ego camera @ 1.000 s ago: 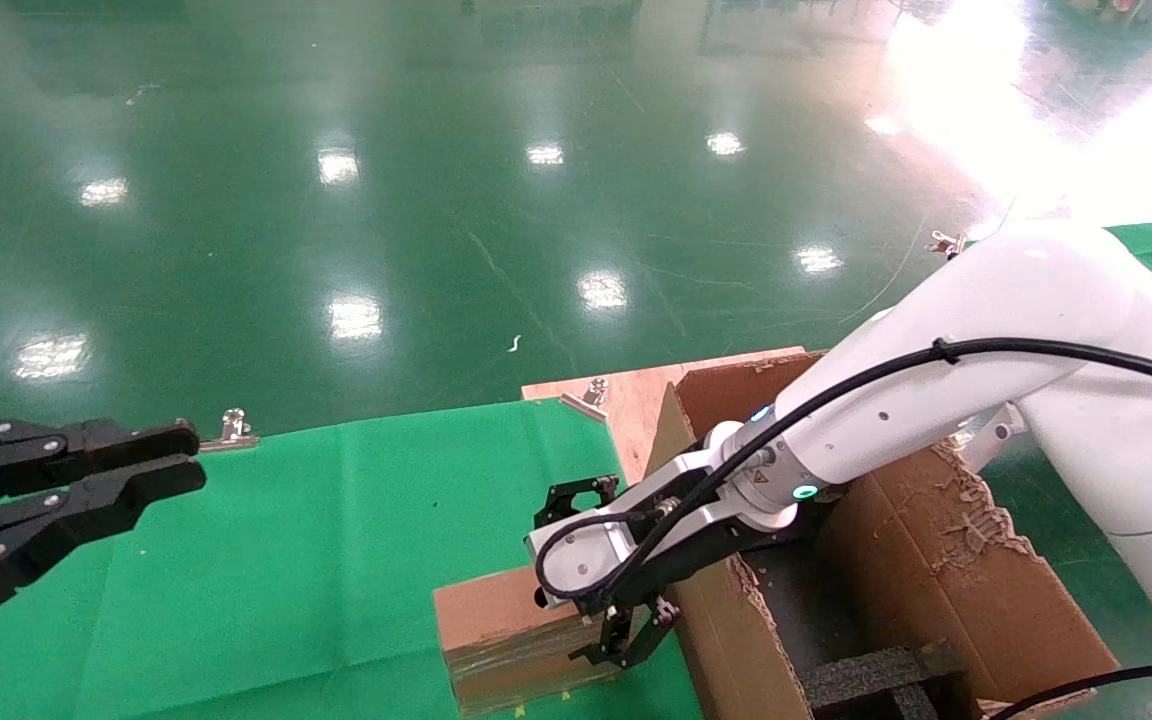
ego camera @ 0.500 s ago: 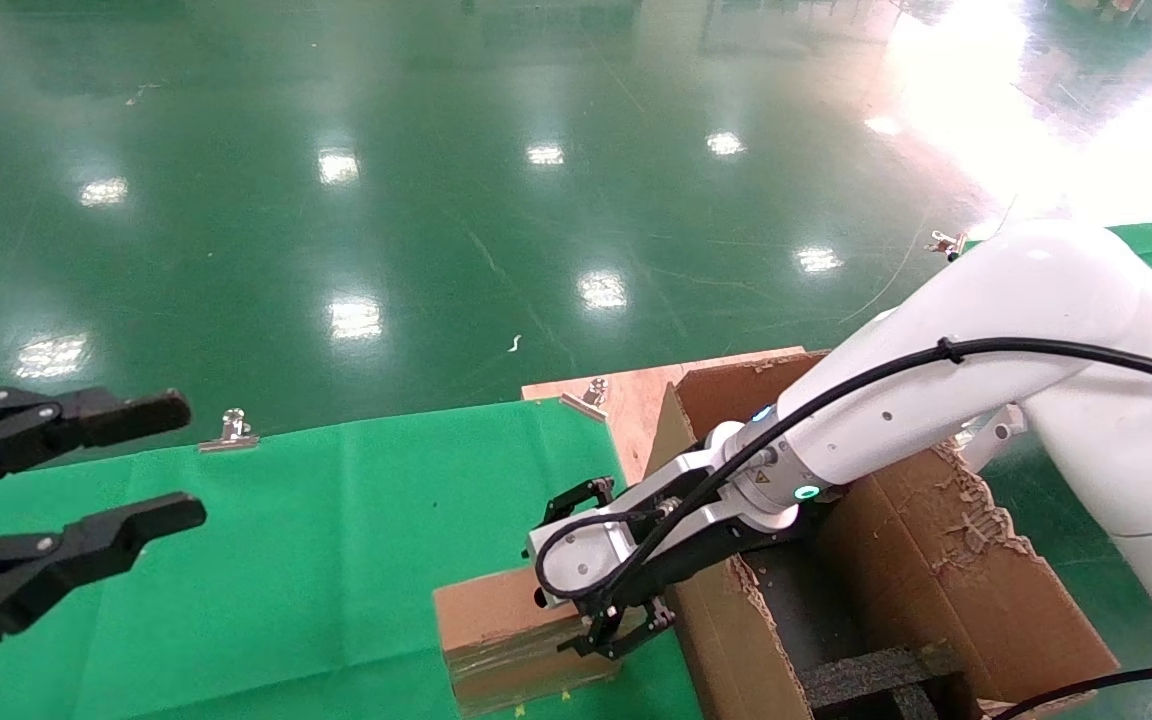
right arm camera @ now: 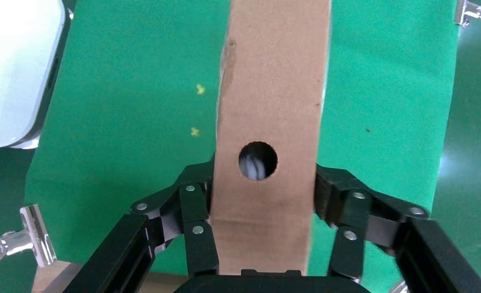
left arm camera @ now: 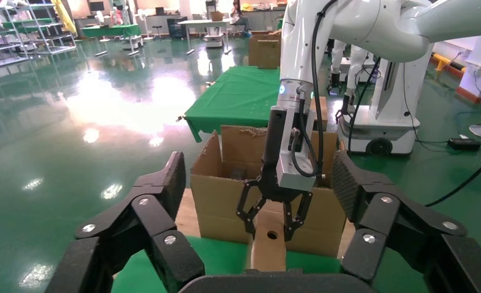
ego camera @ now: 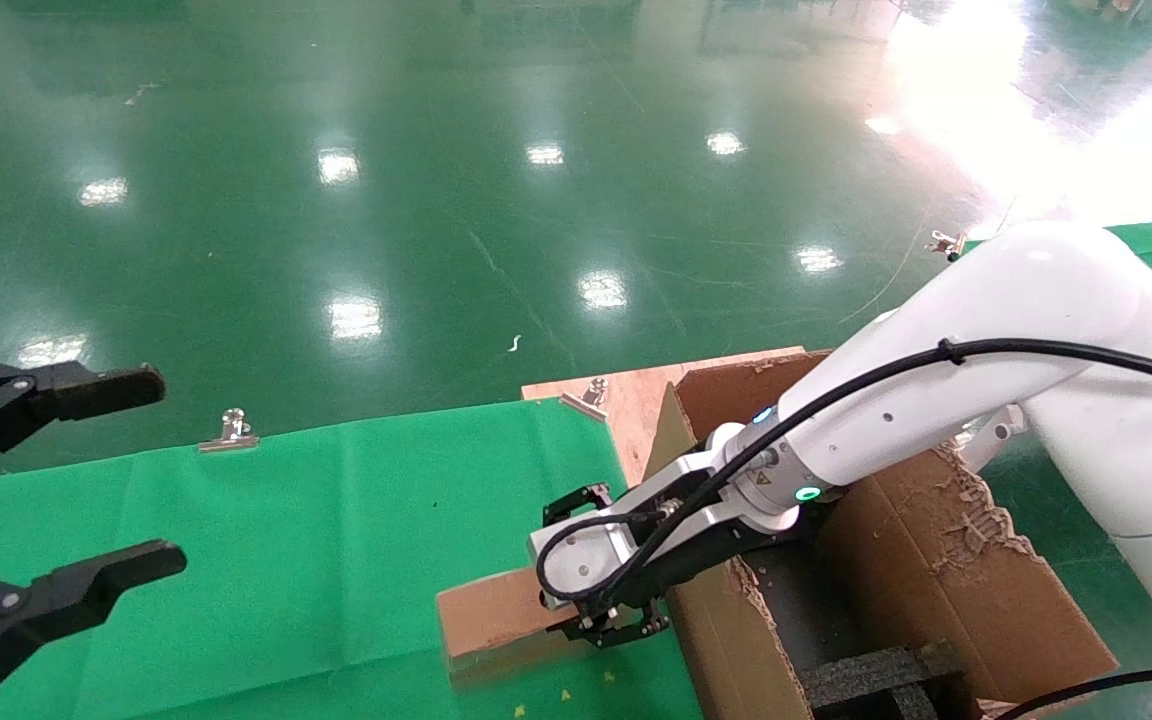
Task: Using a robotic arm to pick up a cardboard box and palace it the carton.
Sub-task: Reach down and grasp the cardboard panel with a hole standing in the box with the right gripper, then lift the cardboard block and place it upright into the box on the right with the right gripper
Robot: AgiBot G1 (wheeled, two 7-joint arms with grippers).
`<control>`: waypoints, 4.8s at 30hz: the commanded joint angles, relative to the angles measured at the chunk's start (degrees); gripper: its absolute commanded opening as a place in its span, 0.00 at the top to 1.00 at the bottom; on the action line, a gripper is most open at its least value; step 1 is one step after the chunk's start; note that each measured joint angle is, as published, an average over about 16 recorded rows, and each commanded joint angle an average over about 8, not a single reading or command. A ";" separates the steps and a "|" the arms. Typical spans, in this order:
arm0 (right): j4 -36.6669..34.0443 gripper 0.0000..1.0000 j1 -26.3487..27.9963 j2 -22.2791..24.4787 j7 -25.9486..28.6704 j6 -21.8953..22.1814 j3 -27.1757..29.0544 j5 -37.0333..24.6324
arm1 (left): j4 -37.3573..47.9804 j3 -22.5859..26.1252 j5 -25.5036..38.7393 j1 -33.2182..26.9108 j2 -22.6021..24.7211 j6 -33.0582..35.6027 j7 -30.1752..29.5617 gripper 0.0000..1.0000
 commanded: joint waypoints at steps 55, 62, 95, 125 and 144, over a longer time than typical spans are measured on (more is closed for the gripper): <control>-32.70 1.00 47.01 21.21 -27.24 -3.57 -34.66 23.57 | 0.00 0.00 0.00 0.00 0.00 0.00 0.00 0.00; -33.38 1.00 49.13 26.96 -26.73 -3.33 -41.13 23.99 | 0.00 0.00 0.00 0.00 0.00 0.00 0.00 0.00; -36.81 1.00 41.98 33.64 6.01 6.47 -46.89 32.26 | 0.02 0.00 -0.01 0.01 -0.01 -0.03 0.01 0.00; -36.09 1.00 36.10 35.47 25.99 15.69 -49.86 32.97 | 0.03 0.00 -0.04 0.03 -0.02 -0.05 0.01 0.00; -23.04 1.00 25.58 36.93 35.38 33.79 -54.22 32.27 | 0.03 0.00 -0.04 0.03 -0.02 -0.05 0.01 0.00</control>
